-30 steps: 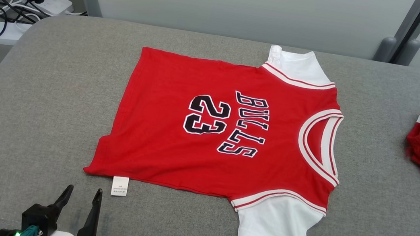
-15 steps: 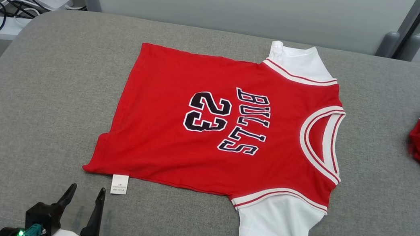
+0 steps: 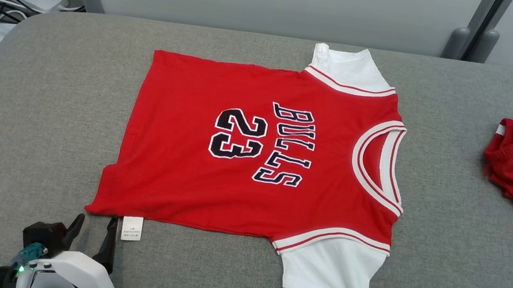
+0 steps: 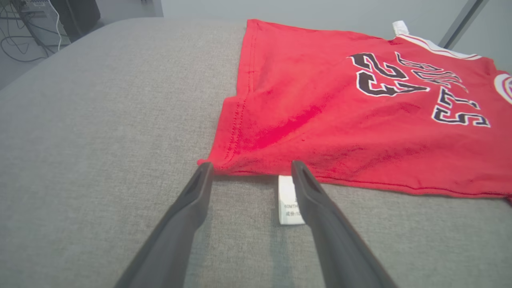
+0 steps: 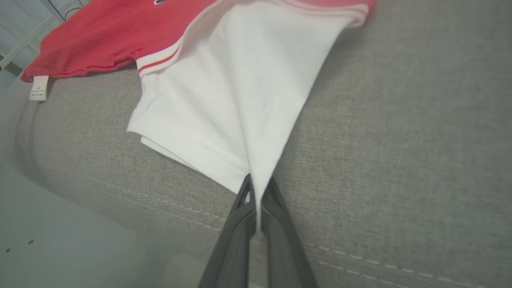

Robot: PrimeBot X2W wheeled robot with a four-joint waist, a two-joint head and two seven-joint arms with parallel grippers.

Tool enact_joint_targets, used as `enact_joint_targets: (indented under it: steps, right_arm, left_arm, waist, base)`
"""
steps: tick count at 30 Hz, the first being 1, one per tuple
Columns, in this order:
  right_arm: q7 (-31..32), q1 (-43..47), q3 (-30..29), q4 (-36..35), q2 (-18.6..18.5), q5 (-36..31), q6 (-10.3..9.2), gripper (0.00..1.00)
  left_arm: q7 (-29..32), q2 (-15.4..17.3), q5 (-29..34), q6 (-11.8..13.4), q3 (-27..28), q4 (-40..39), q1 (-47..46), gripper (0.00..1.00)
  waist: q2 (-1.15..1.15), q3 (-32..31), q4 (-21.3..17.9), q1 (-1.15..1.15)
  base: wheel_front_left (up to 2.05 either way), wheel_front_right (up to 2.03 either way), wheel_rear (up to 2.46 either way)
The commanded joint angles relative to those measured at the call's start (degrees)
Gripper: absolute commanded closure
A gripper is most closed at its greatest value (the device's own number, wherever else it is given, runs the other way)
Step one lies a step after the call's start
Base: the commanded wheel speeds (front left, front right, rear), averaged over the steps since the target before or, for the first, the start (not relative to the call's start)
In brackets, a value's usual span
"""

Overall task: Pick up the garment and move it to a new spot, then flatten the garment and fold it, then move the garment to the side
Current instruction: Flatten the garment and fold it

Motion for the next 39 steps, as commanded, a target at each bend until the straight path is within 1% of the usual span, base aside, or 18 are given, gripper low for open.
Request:
enact_joint_targets:
  steps: [1, 5, 15, 23, 29, 31, 32, 33, 35, 36, 37, 39]
  right_arm:
    - [-0.7, -1.0, 1.2, -0.9, -0.8, 0.4, 0.23, 1.0]
    - [-0.8, -1.6, 1.3, -1.4, -1.1, 0.2, 0.23, 1.0]
    - [-0.8, -2.3, 1.0, -2.2, -1.2, -0.5, 0.23, 1.0]
    - [-0.8, -2.9, 1.2, -2.5, -1.1, -1.1, 0.23, 1.0]
    - [-0.8, -3.4, 1.3, -2.4, -1.1, -1.4, 0.23, 1.0]
    - [-0.8, -3.5, 1.4, -2.2, -1.1, -1.4, 0.23, 1.0]
    - [-0.8, -3.5, 1.5, -2.2, -1.1, -1.4, 0.23, 1.0]
    - [-0.8, -3.5, 1.5, -2.2, -1.0, -1.4, 0.23, 1.0]
    - [-0.8, -3.6, 1.5, -2.2, -1.0, -1.3, 0.23, 1.0]
    - [-0.8, -3.7, 1.5, -2.2, -1.0, -1.3, 0.23, 1.0]
    - [-0.8, -3.7, 1.5, -2.2, -1.0, -1.3, 0.23, 1.0]
    - [-0.8, -3.8, 1.4, -2.2, -1.1, -1.2, 0.23, 1.0]
  left_arm:
    - [-0.6, 1.1, -1.5, 0.4, 2.5, 0.1, -2.7, 0.0]
    - [-0.6, 1.0, -5.3, 0.5, 5.9, 4.3, -5.5, 0.0]
    - [-0.6, 0.5, -10.0, -0.1, 8.8, 8.1, -7.6, 0.0]
    - [-0.6, 0.2, -13.0, -0.5, 8.1, 8.3, -8.5, 0.0]
    - [-0.6, 0.2, -16.5, -0.5, 6.1, 8.0, -9.3, 0.0]
    - [-0.6, 0.3, -17.2, -0.5, 5.8, 8.1, -9.4, 0.28]
    - [-0.6, 0.5, -17.4, -0.5, 5.8, 8.3, -9.4, 0.66]
    - [-0.6, 0.6, -17.7, -0.5, 5.9, 8.5, -9.5, 0.78]
    - [-0.6, 0.9, -17.8, -0.5, 6.3, 8.9, -9.6, 0.89]
    - [-0.6, 0.9, -18.0, -0.5, 6.6, 9.0, -9.7, 0.98]
    - [-0.6, 1.0, -17.9, -0.5, 6.8, 8.9, -9.7, 1.0]
    - [-0.6, 1.1, -18.1, -0.5, 7.5, 8.3, -9.5, 0.96]
  waist:
    - [0.0, 0.4, -0.4, 0.0]
    - [0.0, 1.4, -1.0, 0.0]
    - [0.0, 2.8, -1.3, 0.0]
    - [0.0, 3.9, -1.7, 0.0]
    - [0.0, 4.8, -2.4, 0.0]
    - [0.0, 5.0, -2.6, 0.0]
    - [0.0, 5.0, -2.7, 0.0]
    - [0.0, 5.1, -2.7, 0.0]
    - [0.0, 5.1, -2.9, 0.0]
    - [0.0, 5.1, -2.9, 0.0]
    - [0.0, 5.1, -2.9, 0.0]
    - [0.0, 5.0, -2.8, 0.0]
  base:
    - [0.0, 0.0, 0.0]
    - [0.0, 0.0, 0.0]
    - [0.0, 0.0, 0.0]
    - [0.0, 0.0, 0.0]
    - [0.0, 0.0, 0.0]
    - [0.0, 0.0, 0.0]
    - [0.0, 0.0, 0.0]
    - [0.0, 0.0, 0.0]
    - [0.0, 0.0, 0.0]
    - [0.0, 0.0, 0.0]
    - [0.0, 0.0, 0.0]
    - [0.0, 0.0, 0.0]
